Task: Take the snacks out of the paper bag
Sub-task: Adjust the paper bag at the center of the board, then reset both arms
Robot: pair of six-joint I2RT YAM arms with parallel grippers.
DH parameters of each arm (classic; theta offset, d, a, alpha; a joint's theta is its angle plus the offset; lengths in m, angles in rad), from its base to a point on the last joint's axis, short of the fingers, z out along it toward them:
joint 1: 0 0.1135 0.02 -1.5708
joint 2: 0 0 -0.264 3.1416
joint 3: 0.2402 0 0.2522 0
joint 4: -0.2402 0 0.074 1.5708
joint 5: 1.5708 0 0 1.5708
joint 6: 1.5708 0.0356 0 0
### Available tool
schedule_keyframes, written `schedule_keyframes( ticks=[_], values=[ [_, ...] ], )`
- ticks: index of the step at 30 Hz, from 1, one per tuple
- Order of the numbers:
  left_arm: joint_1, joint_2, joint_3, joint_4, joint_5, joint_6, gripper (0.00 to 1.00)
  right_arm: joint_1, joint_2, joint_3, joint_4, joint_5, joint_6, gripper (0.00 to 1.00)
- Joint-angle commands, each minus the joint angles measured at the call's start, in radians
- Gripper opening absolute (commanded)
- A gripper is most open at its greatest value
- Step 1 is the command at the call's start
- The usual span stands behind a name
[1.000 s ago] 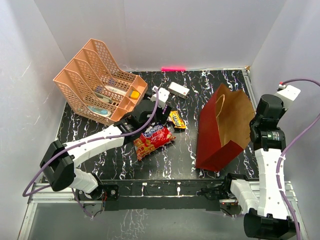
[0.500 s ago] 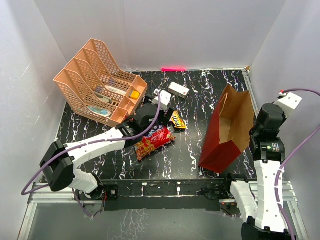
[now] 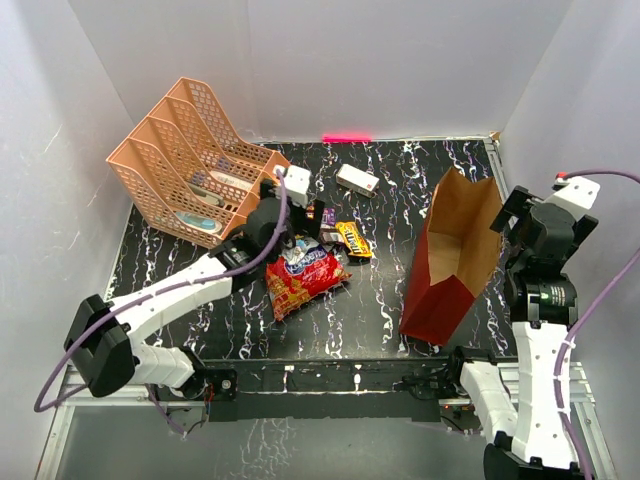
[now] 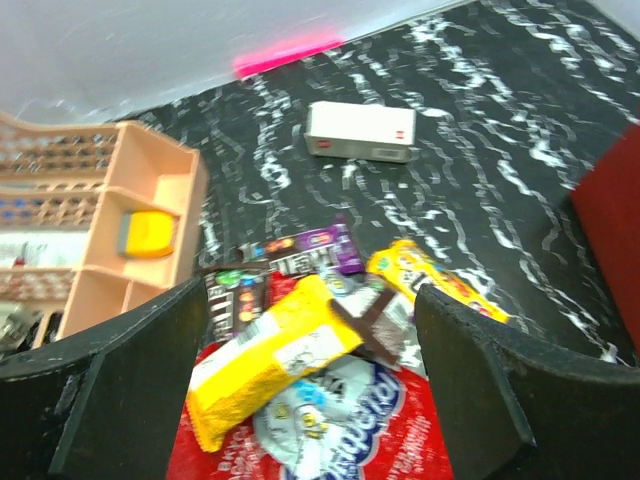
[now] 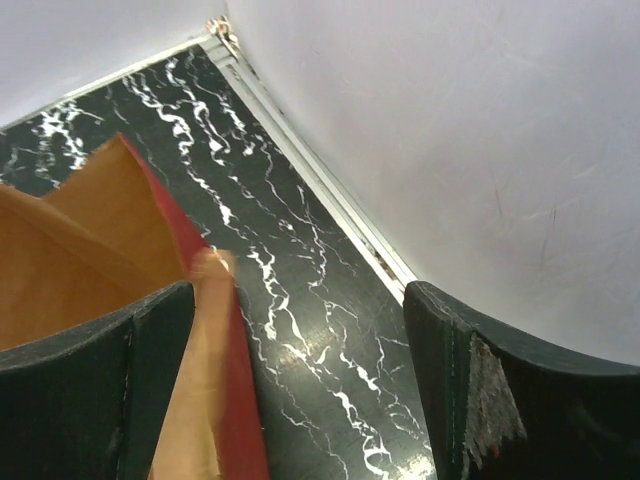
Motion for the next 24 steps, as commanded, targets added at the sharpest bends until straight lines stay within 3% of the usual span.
schedule_keyframes(
  ticks=[1,7,10,13,18,24],
  values=[
    [0.133,-0.077,0.039,-0.072,0.039,-0.132,0.84,-0.004,-0.016,0.128,0.018,-0.106,-0.011,0.94],
    [0.184,-0.148,0.123,-0.148,0.069,-0.184,0.87,0.063,0.007,0.279,0.002,-0.319,0.031,0.98],
    [0.211,-0.186,0.211,-0.207,0.071,-0.199,0.89,0.111,0.031,0.364,-0.026,-0.512,0.021,0.98],
    [0.218,-0.239,0.303,-0.247,0.048,-0.182,0.97,0.165,0.056,0.465,-0.055,-0.651,0.0,0.98],
    [0.219,-0.379,0.373,-0.198,0.033,-0.143,0.98,0.203,0.076,0.651,-0.072,-0.71,0.01,0.98],
    [0.219,-0.505,0.327,-0.093,0.103,-0.083,0.98,0.203,0.047,0.676,0.014,-0.685,0.041,0.98]
  ],
)
